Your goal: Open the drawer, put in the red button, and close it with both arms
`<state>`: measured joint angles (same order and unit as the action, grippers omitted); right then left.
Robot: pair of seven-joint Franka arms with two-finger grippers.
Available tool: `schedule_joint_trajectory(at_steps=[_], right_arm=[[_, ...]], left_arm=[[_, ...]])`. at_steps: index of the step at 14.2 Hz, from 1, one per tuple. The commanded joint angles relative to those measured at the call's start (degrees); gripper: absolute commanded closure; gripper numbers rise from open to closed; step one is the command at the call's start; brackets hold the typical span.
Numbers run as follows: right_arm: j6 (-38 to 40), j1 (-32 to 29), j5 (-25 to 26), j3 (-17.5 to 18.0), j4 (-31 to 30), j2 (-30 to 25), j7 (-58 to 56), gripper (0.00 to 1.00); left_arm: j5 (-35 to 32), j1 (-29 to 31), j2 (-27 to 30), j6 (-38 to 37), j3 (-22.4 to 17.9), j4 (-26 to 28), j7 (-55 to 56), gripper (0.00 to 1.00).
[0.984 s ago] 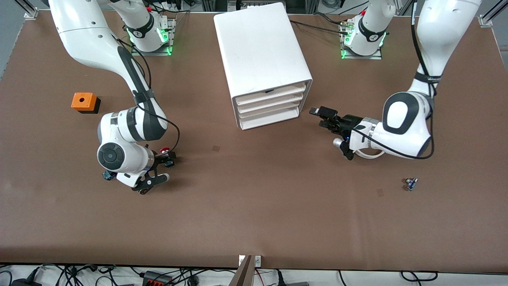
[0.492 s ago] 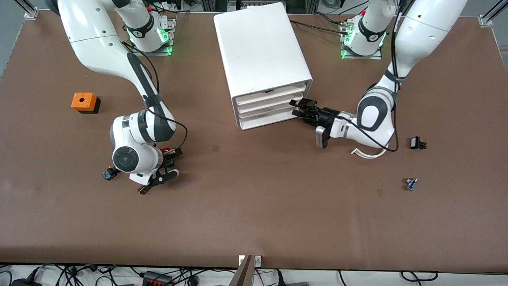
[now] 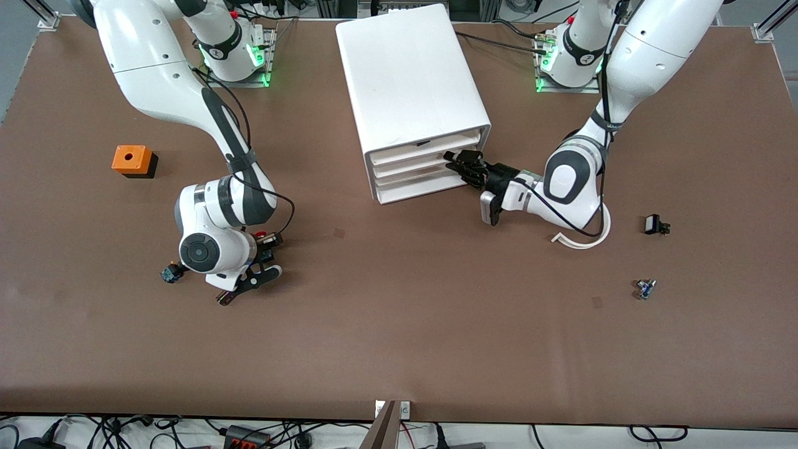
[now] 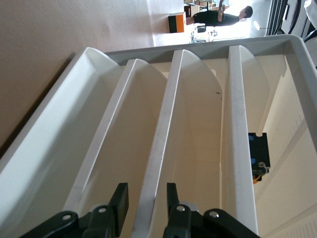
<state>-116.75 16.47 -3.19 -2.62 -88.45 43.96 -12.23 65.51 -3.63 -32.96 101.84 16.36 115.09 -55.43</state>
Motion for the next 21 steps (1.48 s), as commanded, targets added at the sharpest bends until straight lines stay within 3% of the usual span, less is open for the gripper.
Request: schedule_joint_trajectory(at_steps=[1,4,7,11,14,15,16,19,21], right_arm=[[0.29,-0.21,-0.86,-0.02,0.38,-0.80,-1.92,1.00],[0.55,-0.21,-1.12,0.07,3.45,-1.24,-1.66,1.00],[0.64,0.05,-0.95,1.38,8.45,-2.74,-1.83,1.00],[0.73,0.58,-1.03,6.21,18.20,-2.48,-0.87,1.00],[0.90,4.00,-1.03,6.57,21.38,-2.65,2.30,1.00],[2.12,5.40,-1.03,7.01,22.35,-2.74,2.65,1.00],[3.27,6.54,-1.03,7.36,23.14,-2.82,4.04,1.00],[4.07,10.59,-1.03,9.64,24.47,-4.23,14.39,1.00],[3.63,14.62,-0.86,9.83,24.56,-4.23,20.82,1.00]], left_arm=[[1.37,0.03,0.00,0.46,0.08,0.40,-1.44,0.79],[1.11,0.20,-0.08,0.82,-0.18,-0.66,-1.35,0.86],[0.67,0.64,-4.11,0.90,-1.49,-6.26,-1.35,0.86],[0.49,0.56,-9.22,0.82,-4.22,-14.61,-1.27,0.85],[0.49,0.64,-10.81,0.82,-5.89,-17.62,-1.27,0.77],[0.49,0.64,-10.81,0.82,-6.24,-18.06,-1.35,0.43],[0.32,0.64,-10.46,0.64,-6.25,-18.23,-1.53,0.00],[-6.16,1.95,-9.32,-0.23,-7.39,-21.12,0.05,0.00],[-8.29,3.80,-8.17,-5.40,-7.56,-23.23,5.82,0.00]])
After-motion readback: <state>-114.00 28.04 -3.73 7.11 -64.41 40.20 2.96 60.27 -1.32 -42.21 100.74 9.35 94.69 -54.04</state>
